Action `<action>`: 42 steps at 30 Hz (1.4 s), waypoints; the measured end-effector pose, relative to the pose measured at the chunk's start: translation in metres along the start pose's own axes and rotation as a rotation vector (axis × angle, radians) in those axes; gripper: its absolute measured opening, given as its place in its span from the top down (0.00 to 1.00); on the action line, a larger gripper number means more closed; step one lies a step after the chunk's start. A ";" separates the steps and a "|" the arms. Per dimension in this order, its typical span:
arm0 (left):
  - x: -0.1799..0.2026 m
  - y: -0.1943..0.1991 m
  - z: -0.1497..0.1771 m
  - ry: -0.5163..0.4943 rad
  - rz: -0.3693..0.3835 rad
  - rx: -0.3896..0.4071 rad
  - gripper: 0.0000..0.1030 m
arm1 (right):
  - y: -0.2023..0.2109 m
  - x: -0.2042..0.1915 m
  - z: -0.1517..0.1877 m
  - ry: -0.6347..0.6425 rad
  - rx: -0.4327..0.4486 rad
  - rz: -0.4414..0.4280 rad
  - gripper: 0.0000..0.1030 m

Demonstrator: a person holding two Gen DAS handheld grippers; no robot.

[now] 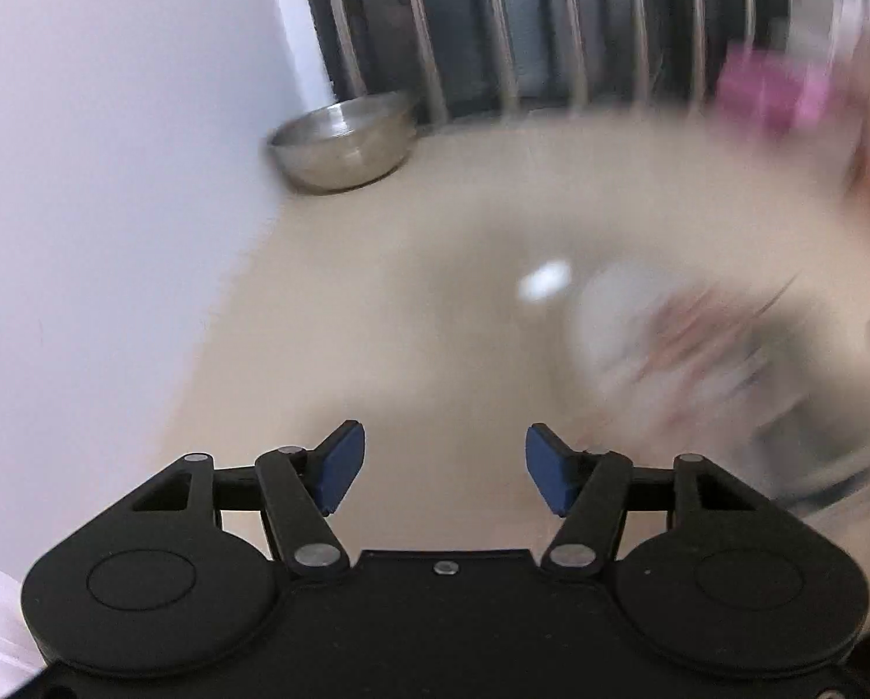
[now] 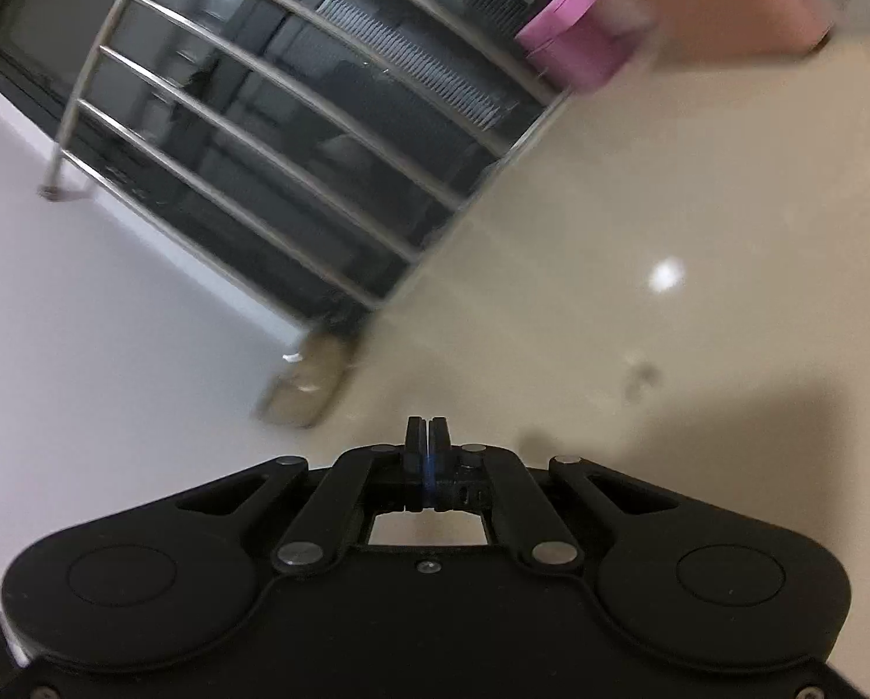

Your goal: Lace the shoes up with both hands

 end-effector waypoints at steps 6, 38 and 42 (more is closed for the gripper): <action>0.078 -0.015 0.009 -0.039 0.169 -0.011 0.41 | -0.013 -0.031 0.003 -0.098 -0.188 -0.236 0.52; 0.047 -0.033 0.024 -0.061 0.036 0.011 0.72 | 0.000 -0.082 -0.020 1.010 -0.072 -0.394 0.45; 0.044 -0.033 0.024 -0.053 0.044 0.016 0.74 | -0.034 -0.098 0.038 1.202 -0.290 -0.531 0.57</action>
Point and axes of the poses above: each gripper's, at about its wrist camera, not at the fingertips, and y roughly against the way its jaws point, x to its right, z to its underside, the point moved 9 cm from there along -y, roughly the way its jaws point, and after that the axes turned 14 degrees about x, right-handed, at the moved point
